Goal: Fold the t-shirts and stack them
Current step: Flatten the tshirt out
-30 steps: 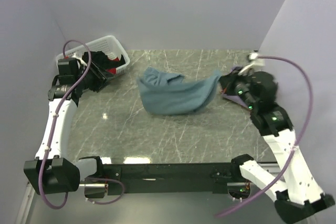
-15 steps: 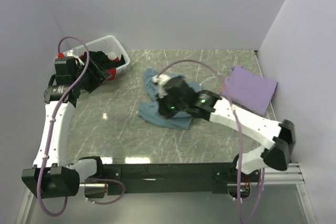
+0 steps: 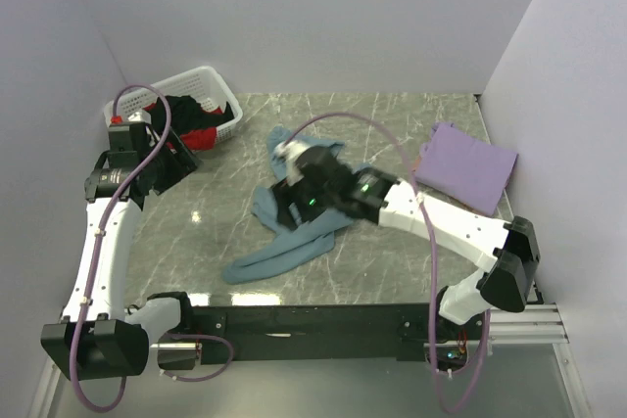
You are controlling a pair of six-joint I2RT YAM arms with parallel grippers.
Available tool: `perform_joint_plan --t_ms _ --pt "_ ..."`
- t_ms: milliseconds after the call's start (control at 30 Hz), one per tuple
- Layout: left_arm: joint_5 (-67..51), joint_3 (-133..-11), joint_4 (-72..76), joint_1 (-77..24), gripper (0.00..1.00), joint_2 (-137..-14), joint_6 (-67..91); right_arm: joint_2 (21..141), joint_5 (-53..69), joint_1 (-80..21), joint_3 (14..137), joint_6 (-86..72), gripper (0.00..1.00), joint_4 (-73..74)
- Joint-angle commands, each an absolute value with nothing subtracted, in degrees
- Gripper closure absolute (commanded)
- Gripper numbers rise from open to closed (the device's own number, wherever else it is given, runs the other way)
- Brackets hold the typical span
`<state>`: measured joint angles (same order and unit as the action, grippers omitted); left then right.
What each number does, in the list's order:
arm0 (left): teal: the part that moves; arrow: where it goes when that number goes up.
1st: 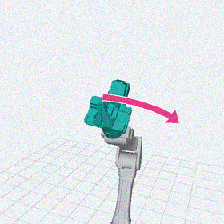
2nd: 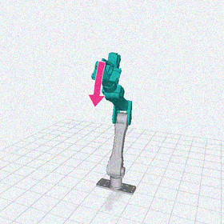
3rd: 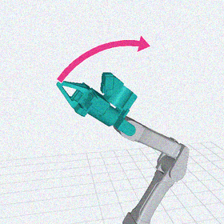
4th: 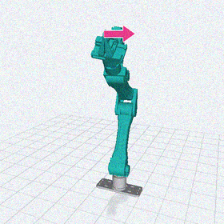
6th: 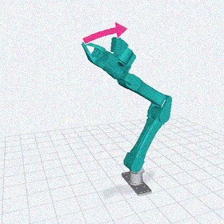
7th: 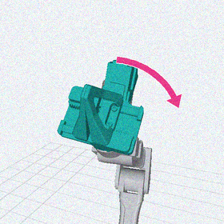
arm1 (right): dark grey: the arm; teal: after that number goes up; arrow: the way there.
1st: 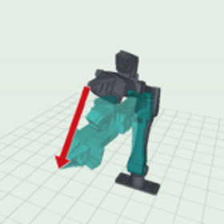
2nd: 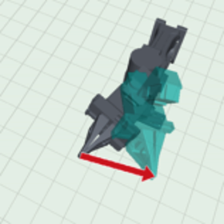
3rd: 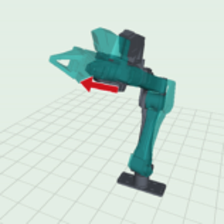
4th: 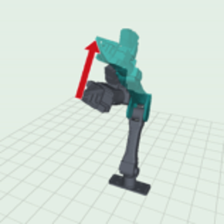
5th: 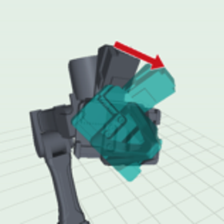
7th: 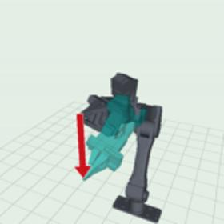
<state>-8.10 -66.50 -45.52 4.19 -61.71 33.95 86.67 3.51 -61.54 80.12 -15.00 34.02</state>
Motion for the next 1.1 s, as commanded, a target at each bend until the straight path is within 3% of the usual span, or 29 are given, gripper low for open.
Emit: perform_joint_plan --t_ms 0,467,1067 --pt "-8.52 -64.17 -47.02 3.61 0.27 -61.87 30.77 81.92 0.79 -50.22 76.74 -22.57 0.27 32.35" --pt "-15.2 -53.53 -44.39 -5.36 0.28 -69.25 31.11 84.02 4.48 -21.11 62.76 -30.32 0.32 31.12" --pt "-17.14 -54.58 -40.87 -7.56 0.27 -72.86 34.98 99.04 7.91 -12.92 63.63 -28.74 0.46 24.79"
